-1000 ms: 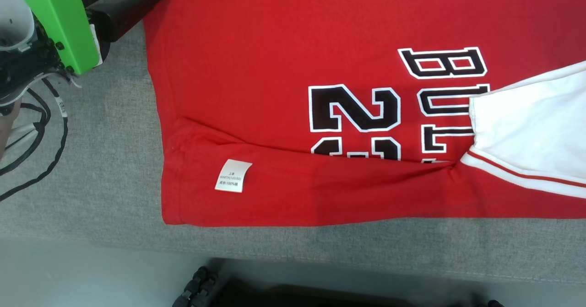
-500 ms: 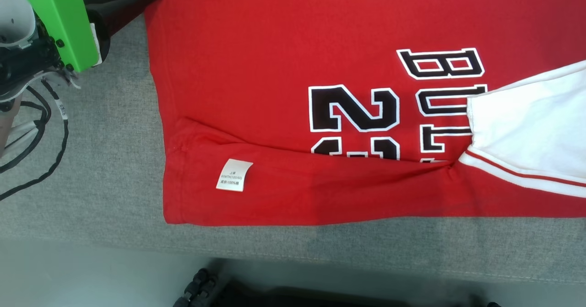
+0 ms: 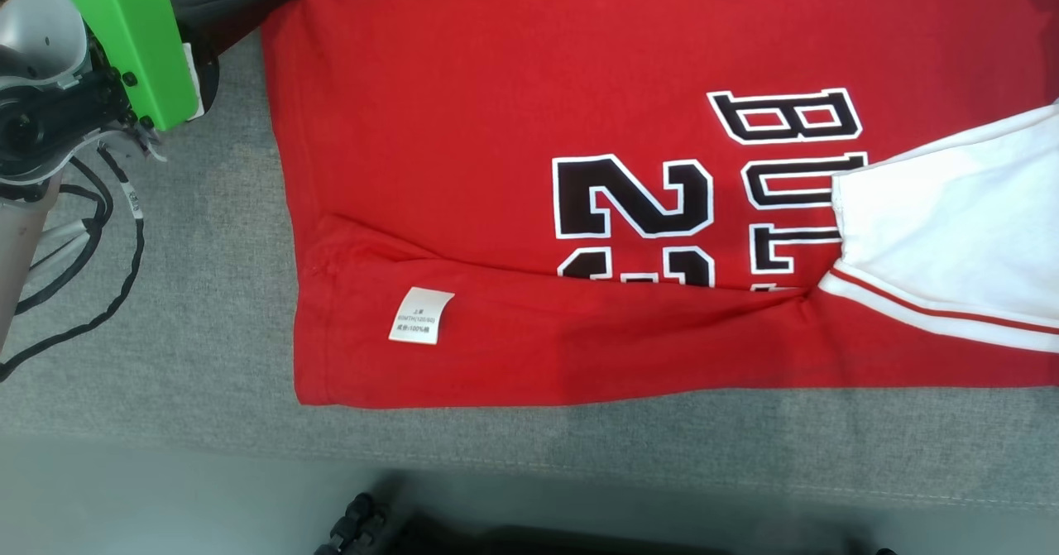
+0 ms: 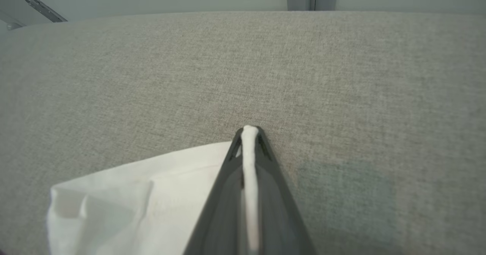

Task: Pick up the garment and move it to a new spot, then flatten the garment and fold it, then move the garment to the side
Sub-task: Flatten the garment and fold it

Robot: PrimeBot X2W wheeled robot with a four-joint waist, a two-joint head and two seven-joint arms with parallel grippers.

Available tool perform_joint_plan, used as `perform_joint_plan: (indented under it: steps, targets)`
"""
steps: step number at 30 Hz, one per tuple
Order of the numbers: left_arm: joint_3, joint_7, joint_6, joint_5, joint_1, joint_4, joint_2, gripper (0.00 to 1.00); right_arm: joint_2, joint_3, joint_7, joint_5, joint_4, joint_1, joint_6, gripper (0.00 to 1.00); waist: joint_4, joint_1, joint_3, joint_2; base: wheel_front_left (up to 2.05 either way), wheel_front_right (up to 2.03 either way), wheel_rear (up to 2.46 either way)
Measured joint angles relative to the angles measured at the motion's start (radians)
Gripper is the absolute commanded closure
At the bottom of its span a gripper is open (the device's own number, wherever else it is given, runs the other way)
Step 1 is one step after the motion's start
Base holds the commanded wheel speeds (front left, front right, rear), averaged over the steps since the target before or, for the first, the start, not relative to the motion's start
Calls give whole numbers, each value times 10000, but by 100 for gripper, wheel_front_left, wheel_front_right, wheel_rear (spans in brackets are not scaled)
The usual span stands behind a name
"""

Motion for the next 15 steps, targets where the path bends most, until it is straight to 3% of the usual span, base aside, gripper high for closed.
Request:
perform_joint_plan:
  steps: [15]
  targets:
    - [65, -1057, -56, 111, 274, 568, -46, 100, 318, -228, -1296, 230, 247, 90, 512, 100, -248, 0, -576, 0, 0, 0, 0]
